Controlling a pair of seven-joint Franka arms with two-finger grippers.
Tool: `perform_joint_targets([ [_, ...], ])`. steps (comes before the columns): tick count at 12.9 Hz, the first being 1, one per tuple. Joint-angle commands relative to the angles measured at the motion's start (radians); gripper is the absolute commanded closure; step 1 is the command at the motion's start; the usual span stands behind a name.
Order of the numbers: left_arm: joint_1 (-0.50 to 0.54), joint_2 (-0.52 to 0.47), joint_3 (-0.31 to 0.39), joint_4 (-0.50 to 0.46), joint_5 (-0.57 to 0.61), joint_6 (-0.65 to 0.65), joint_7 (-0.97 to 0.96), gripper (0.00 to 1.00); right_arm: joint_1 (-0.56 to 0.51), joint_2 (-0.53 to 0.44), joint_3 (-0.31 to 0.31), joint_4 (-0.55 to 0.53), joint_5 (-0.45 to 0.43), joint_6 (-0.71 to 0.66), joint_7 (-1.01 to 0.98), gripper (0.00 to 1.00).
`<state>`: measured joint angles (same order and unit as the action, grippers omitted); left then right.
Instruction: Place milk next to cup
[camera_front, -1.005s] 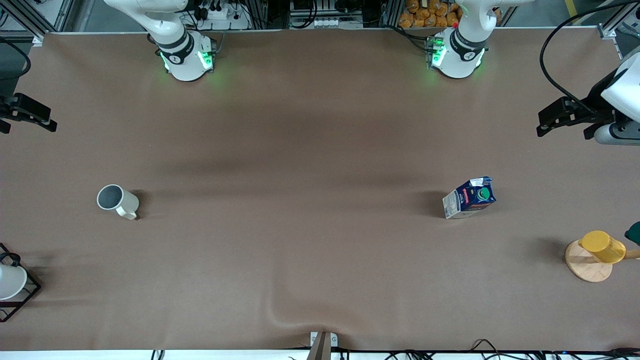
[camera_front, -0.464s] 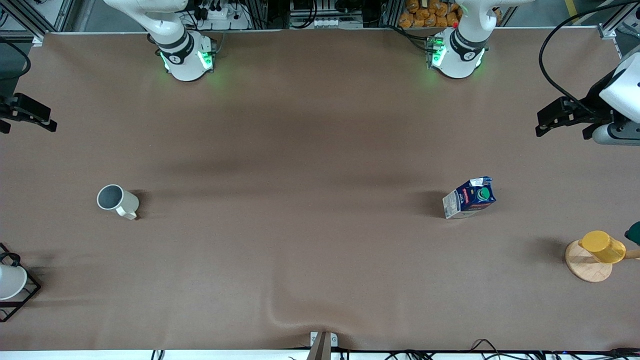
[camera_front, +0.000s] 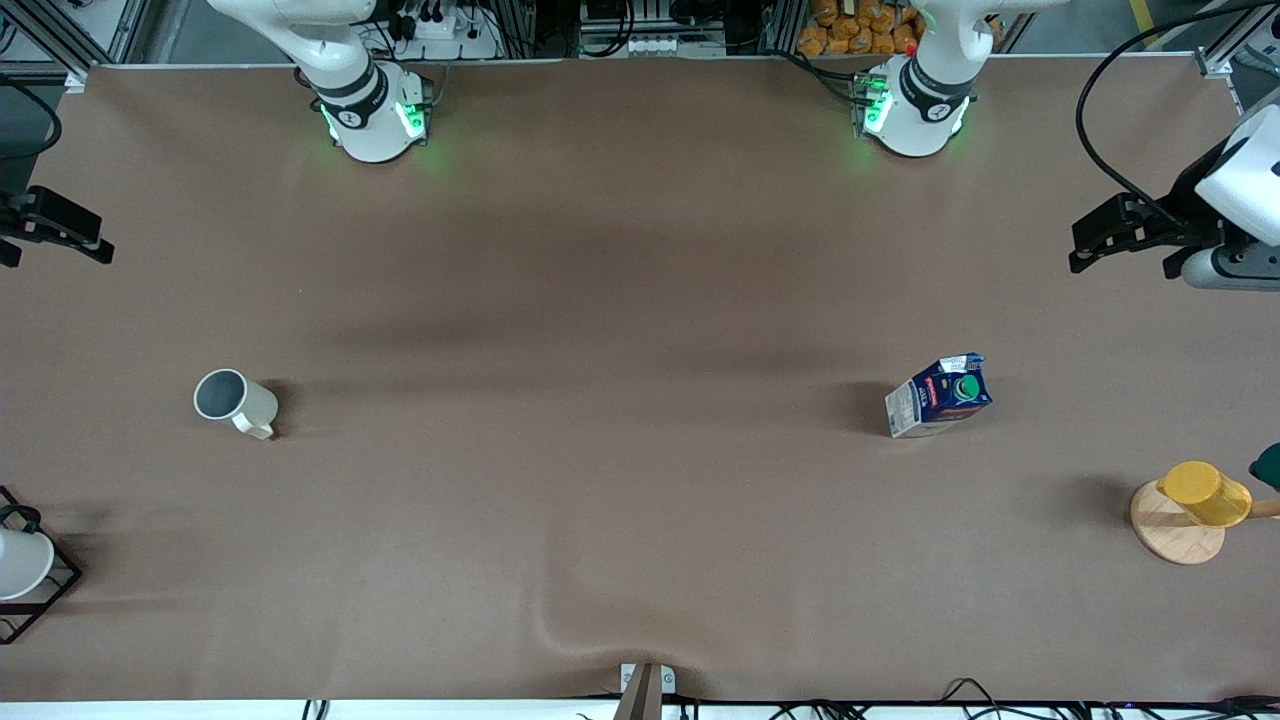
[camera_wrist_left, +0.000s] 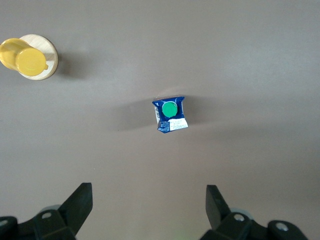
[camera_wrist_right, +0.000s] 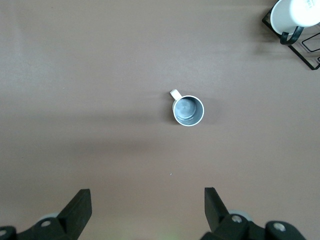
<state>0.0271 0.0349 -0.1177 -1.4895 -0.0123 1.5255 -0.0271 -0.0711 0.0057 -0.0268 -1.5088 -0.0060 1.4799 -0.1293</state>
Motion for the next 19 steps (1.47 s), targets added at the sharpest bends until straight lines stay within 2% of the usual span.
perform_joint_targets([
  [1, -0.004, -0.001, -0.004, 0.005, 0.02, -0.008, -0.022, 0.0, -0.024, -0.003, 0.015, 0.001, 0.003, -0.006, -0.009, 0.0],
  [12, -0.001, 0.02, -0.005, -0.002, 0.015, -0.005, -0.024, 0.0, -0.048, 0.007, 0.015, 0.002, 0.008, -0.004, -0.009, 0.0],
  [17, 0.007, 0.111, -0.005, -0.008, 0.012, 0.077, -0.027, 0.0, -0.064, 0.026, 0.015, 0.007, 0.015, 0.0, -0.015, 0.0],
  [19, 0.007, 0.166, -0.004, -0.011, 0.015, 0.125, -0.088, 0.0, -0.056, 0.065, 0.016, 0.01, 0.003, -0.001, -0.022, 0.0],
])
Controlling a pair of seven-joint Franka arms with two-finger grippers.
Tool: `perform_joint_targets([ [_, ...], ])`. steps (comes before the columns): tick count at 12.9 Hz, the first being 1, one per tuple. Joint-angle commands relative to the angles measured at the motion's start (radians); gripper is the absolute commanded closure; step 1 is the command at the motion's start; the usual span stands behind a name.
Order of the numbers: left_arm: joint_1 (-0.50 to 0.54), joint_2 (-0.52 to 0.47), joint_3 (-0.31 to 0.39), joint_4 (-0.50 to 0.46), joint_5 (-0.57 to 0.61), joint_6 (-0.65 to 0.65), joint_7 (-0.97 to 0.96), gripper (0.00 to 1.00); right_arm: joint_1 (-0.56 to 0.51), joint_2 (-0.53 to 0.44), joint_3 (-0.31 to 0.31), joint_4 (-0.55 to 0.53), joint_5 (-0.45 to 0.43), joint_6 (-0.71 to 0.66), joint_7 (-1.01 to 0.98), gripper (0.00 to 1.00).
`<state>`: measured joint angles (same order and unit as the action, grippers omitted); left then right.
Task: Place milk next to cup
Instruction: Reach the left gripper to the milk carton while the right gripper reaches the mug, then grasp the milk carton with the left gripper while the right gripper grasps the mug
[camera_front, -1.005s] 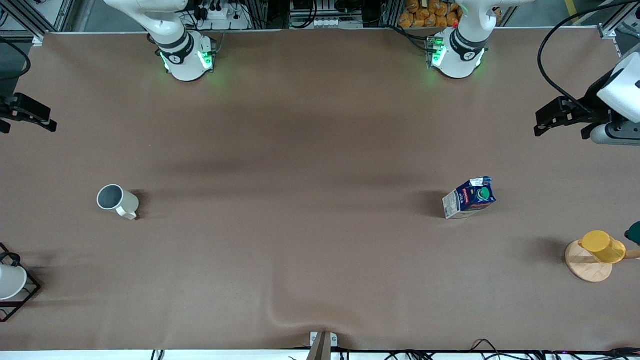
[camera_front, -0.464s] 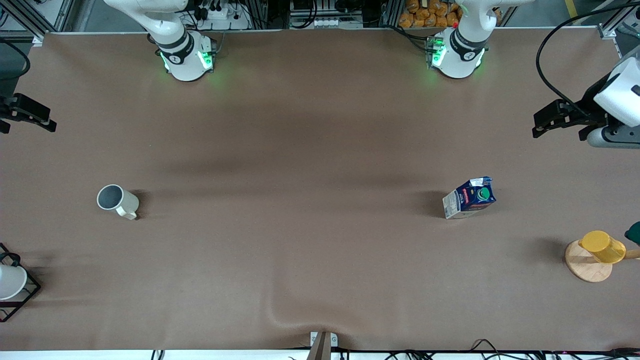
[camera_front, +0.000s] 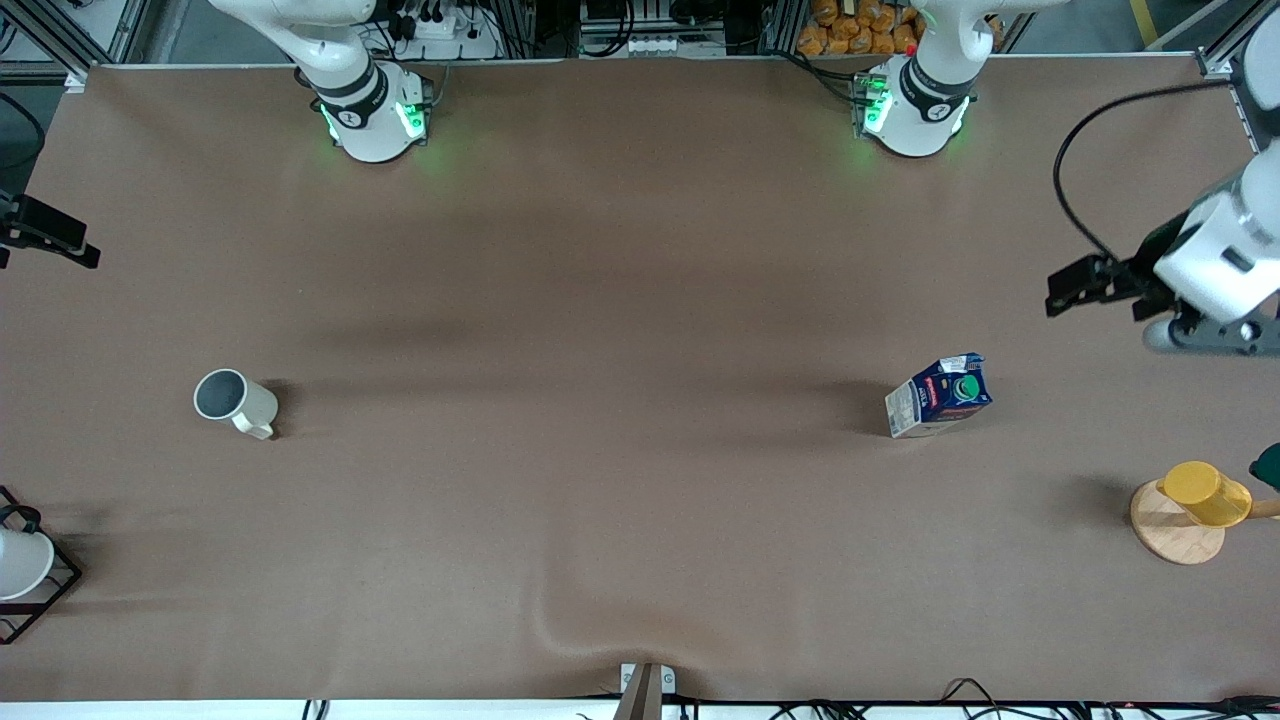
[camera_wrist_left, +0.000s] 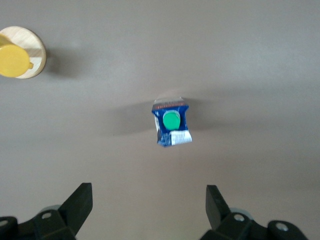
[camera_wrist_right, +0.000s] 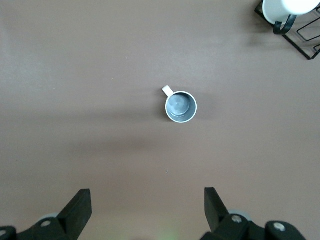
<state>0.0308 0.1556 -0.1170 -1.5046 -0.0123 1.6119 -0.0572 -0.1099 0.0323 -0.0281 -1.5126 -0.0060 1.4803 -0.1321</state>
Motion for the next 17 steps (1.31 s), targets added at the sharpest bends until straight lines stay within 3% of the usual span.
perform_joint_targets([
  [1, 0.003, 0.064, -0.004, -0.015, 0.015, 0.071, -0.078, 0.0, -0.01, 0.041, 0.019, 0.011, 0.0, -0.003, -0.02, 0.0],
  [4, 0.003, 0.068, -0.006, -0.132, 0.014, 0.209, -0.101, 0.0, -0.02, 0.109, 0.02, 0.009, 0.001, -0.006, -0.017, 0.0],
  [7, -0.026, 0.134, -0.006, -0.138, 0.034, 0.227, -0.206, 0.0, -0.03, 0.161, 0.02, 0.008, 0.011, -0.006, -0.011, 0.0],
  [10, -0.031, 0.139, -0.01, -0.143, 0.049, 0.259, -0.21, 0.0, -0.089, 0.237, 0.017, 0.015, 0.012, 0.012, -0.02, 0.0],
  [15, -0.029, 0.14, -0.009, -0.166, 0.051, 0.284, -0.207, 0.0, -0.094, 0.368, 0.017, 0.009, -0.075, 0.164, -0.052, 0.0],
  [17, -0.025, 0.13, -0.009, -0.239, 0.051, 0.383, -0.222, 0.0, -0.1, 0.431, 0.017, 0.005, -0.075, 0.24, -0.078, 0.0],
])
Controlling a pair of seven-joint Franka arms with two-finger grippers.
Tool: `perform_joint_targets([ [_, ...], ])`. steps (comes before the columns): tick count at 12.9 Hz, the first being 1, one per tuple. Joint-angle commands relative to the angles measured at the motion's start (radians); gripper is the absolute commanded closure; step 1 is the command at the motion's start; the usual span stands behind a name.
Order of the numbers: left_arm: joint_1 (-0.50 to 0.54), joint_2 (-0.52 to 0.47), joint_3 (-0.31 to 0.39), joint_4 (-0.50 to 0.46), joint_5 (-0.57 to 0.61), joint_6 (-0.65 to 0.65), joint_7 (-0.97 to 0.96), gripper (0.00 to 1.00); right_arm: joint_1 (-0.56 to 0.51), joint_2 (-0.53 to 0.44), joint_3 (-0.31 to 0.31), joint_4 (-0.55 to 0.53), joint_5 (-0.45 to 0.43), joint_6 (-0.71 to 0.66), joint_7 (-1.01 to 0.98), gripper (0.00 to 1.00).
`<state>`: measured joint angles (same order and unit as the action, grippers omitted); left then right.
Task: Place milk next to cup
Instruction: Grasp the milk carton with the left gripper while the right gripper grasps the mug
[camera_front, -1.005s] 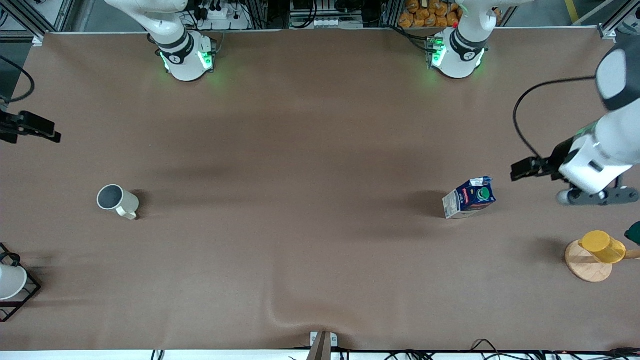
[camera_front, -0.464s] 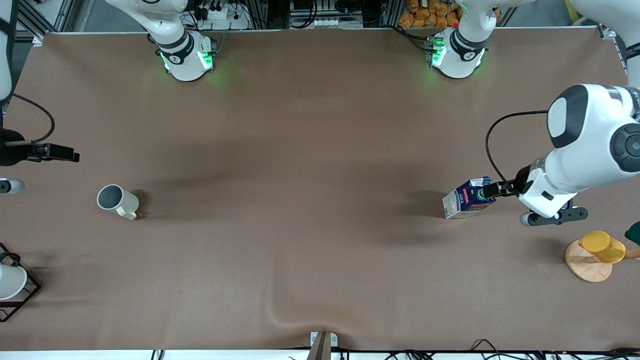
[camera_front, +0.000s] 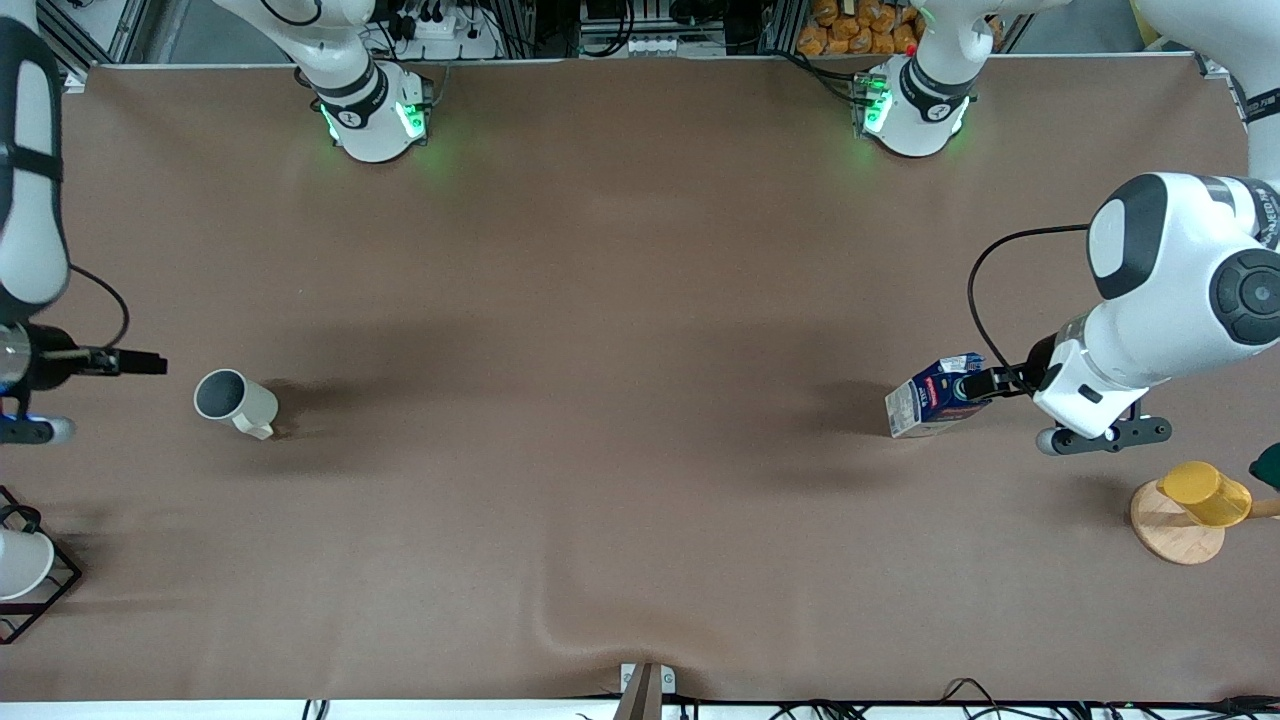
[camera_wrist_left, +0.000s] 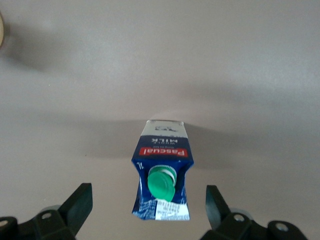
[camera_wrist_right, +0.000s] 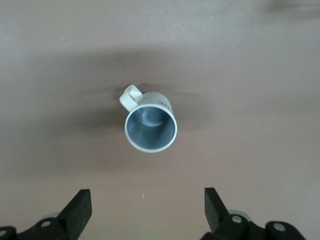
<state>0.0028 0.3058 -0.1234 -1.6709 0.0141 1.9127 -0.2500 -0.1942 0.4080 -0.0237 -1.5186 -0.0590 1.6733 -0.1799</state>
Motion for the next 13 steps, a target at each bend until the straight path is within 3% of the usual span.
perform_joint_targets([
  [1, 0.005, -0.017, -0.002, -0.094, 0.024, 0.124, -0.038, 0.0, -0.024, 0.092, 0.013, 0.011, -0.019, 0.074, -0.058, 0.0],
  [5, -0.007, -0.001, -0.004, -0.131, 0.024, 0.164, -0.086, 0.0, -0.076, 0.184, 0.015, 0.012, -0.009, 0.183, -0.196, 0.0],
  [8, -0.003, -0.025, -0.004, -0.197, 0.024, 0.155, -0.08, 0.0, -0.099, 0.232, 0.016, -0.003, 0.023, 0.187, -0.262, 0.0],
  [12, -0.009, -0.004, -0.005, -0.201, 0.024, 0.157, -0.089, 0.0, -0.102, 0.267, 0.018, -0.006, 0.036, 0.195, -0.266, 0.0],
  [13, -0.013, 0.005, -0.005, -0.201, 0.024, 0.157, -0.088, 0.0, -0.103, 0.273, 0.019, -0.008, 0.048, 0.195, -0.266, 0.09],
])
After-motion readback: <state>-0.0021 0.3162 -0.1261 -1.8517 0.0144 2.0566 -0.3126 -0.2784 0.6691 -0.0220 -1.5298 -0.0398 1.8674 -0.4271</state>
